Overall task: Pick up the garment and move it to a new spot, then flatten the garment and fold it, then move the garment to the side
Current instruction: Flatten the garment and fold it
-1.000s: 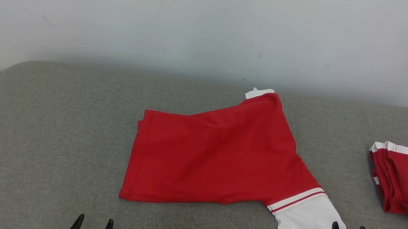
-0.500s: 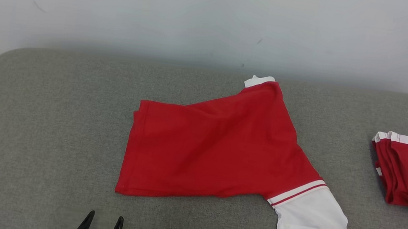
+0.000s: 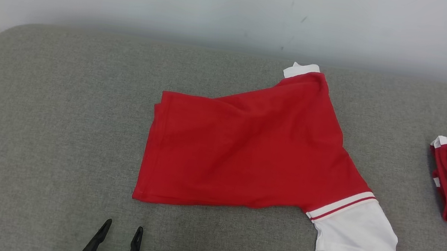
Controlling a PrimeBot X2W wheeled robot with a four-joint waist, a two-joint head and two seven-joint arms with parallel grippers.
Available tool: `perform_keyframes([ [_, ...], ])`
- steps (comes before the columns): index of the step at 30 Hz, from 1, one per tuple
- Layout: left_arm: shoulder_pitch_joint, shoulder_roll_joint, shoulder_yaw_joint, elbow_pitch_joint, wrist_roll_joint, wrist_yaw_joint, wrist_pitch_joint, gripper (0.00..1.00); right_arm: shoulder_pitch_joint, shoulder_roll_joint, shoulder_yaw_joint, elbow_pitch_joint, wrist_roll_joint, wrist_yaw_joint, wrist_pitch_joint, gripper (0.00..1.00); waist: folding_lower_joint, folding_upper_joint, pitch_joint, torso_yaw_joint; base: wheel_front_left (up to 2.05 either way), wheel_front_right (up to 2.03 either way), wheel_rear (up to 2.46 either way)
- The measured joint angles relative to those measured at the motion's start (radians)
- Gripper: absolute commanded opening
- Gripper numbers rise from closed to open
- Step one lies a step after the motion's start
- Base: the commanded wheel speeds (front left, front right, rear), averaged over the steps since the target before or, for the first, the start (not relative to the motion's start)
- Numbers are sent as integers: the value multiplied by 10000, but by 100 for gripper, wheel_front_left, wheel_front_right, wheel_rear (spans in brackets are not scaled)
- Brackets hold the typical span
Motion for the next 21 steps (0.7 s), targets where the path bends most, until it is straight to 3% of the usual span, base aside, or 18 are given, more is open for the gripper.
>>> perform_keyframes([
  [6, -21, 0, 15, 13, 17, -75, 0, 100, -272, 6, 27, 723, 127, 0, -92, 100, 0, -1, 80, 178, 0, 0, 0],
  [7, -31, 0, 12, 13, 17, -77, 0, 100, -309, -2, 98, 834, 194, -8, -100, 96, -1, -1, 87, 201, 0, 0, 0],
  [8, -44, 2, 15, 13, 17, -77, 0, 100, -349, -15, 171, 905, 253, -12, -109, 49, -1, -2, 94, 218, 0, 0, 0],
  [9, -62, 0, 13, 12, 17, -79, 0, 100, -378, -42, 245, 961, 293, -12, -121, 18, -1, -2, 97, 230, 0, 0, 0],
  [10, -81, 0, 17, 10, 17, -79, 0, 100, -390, -63, 301, 997, 341, -12, -138, 0, -1, -2, 95, 233, 0, 0, 0],
  [21, -222, 0, 61, 15, -403, -249, 0, 100, -19, -349, 581, 619, 527, 6, -69, 0, -1, -1, -11, -45, 0, 0, 0],
])
